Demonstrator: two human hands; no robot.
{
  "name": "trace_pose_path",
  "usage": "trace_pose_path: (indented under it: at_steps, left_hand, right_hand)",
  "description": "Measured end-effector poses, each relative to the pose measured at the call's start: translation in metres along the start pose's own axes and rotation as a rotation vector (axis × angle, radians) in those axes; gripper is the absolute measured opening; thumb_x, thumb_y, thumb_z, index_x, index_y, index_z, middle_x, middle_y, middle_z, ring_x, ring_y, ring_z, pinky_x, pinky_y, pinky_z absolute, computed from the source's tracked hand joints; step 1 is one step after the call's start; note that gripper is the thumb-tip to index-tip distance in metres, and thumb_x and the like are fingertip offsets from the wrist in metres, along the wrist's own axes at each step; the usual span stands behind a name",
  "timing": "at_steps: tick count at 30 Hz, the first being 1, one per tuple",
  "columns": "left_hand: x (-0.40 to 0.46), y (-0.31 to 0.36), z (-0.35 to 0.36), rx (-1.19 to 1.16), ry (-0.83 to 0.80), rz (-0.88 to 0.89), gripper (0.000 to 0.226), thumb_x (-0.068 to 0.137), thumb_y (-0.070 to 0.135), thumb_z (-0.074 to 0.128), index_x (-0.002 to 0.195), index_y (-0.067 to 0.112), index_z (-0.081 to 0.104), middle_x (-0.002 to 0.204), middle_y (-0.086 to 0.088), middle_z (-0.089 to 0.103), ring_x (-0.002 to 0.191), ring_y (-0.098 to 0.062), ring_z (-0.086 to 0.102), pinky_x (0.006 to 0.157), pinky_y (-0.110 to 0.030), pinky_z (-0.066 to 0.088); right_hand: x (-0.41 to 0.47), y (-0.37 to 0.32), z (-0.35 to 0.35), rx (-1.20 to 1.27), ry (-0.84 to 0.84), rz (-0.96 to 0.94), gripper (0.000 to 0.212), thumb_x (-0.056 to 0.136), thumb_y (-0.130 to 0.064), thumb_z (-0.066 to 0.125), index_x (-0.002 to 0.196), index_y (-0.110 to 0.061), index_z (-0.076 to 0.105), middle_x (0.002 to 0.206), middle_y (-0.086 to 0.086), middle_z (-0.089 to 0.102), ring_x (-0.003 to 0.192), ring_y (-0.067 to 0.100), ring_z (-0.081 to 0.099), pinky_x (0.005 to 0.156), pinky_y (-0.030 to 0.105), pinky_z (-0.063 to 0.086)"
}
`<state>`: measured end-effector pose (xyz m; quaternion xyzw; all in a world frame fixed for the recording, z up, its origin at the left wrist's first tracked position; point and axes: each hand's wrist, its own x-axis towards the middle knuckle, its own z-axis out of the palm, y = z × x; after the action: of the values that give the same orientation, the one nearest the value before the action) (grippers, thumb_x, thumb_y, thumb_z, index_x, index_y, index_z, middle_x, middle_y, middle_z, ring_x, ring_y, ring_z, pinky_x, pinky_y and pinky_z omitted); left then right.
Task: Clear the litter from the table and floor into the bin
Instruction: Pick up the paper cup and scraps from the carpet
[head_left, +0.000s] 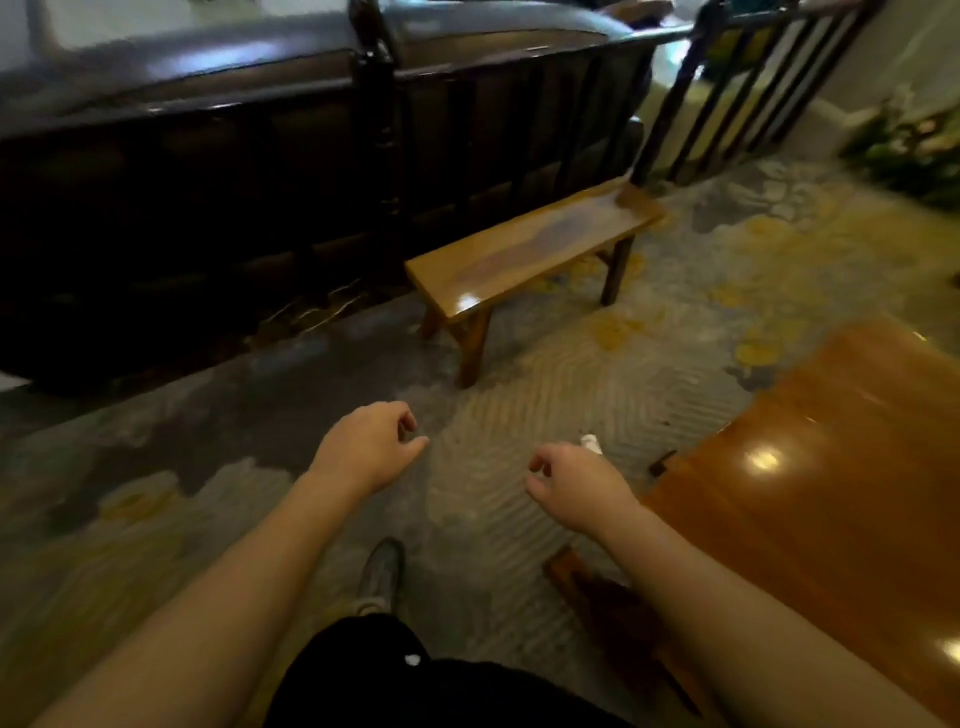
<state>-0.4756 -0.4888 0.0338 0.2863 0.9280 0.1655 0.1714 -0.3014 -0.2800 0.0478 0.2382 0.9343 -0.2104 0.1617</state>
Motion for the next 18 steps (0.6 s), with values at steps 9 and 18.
trace_pose_path:
  at_steps: [9,18]
  left_hand:
    - [0.234,0.045,-0.044,0.089,-0.195,0.313,0.015,0.081,0.056,0.065,0.083,0.046,0.054,0.077,0.018,0.060,0.067,0.003,0.058,0.053,-0.021,0.045]
    - [0.397,0.170,-0.001,0.190,-0.440,0.539,0.017,0.080,0.058,0.064,0.080,0.043,0.057,0.074,0.019,0.061,0.066,0.004,0.057,0.049,-0.016,0.037]
  right_hand:
    - [0.119,0.017,-0.063,0.215,0.116,0.367,0.028,0.091,-0.038,0.057,0.106,-0.018,0.067,0.113,0.003,0.069,0.098,0.025,0.065,0.073,0.034,0.048]
    - [0.200,0.114,-0.094,0.349,0.147,0.585,0.027,0.091,-0.039,0.057,0.108,-0.020,0.069,0.111,0.005,0.067,0.101,0.026,0.064,0.081,0.038,0.052]
